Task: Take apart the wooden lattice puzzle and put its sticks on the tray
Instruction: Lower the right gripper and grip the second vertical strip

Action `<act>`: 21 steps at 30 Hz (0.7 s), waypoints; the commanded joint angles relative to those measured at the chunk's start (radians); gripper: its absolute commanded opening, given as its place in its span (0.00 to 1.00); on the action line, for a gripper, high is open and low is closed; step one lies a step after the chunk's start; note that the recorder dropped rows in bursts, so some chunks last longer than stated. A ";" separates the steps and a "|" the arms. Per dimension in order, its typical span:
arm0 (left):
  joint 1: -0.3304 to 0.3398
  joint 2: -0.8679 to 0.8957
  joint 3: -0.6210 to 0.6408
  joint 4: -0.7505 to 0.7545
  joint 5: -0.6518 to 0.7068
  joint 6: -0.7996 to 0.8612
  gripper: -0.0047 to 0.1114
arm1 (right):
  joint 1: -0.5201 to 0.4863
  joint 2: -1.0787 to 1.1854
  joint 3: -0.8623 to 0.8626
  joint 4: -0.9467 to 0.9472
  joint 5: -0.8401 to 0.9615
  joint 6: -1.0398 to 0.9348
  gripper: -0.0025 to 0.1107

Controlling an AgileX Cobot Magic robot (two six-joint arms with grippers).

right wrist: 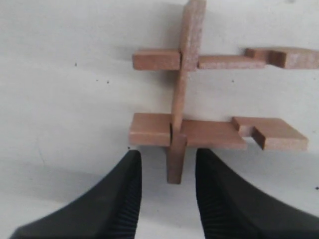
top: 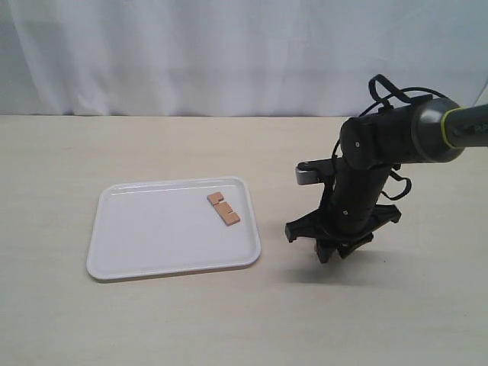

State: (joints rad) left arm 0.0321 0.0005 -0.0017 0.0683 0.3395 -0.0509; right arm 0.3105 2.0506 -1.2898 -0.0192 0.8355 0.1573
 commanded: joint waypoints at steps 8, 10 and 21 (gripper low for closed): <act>0.002 0.000 0.002 -0.001 -0.016 0.001 0.04 | -0.006 0.037 0.006 0.006 -0.005 0.001 0.31; 0.002 0.000 0.002 -0.001 -0.016 0.001 0.04 | -0.006 0.037 0.006 0.006 0.008 0.004 0.30; 0.002 0.000 0.002 -0.001 -0.016 0.001 0.04 | -0.006 0.024 0.006 0.006 0.036 0.004 0.06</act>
State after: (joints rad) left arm 0.0321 0.0005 -0.0017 0.0683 0.3395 -0.0509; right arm 0.3105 2.0790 -1.2898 -0.0112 0.8556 0.1573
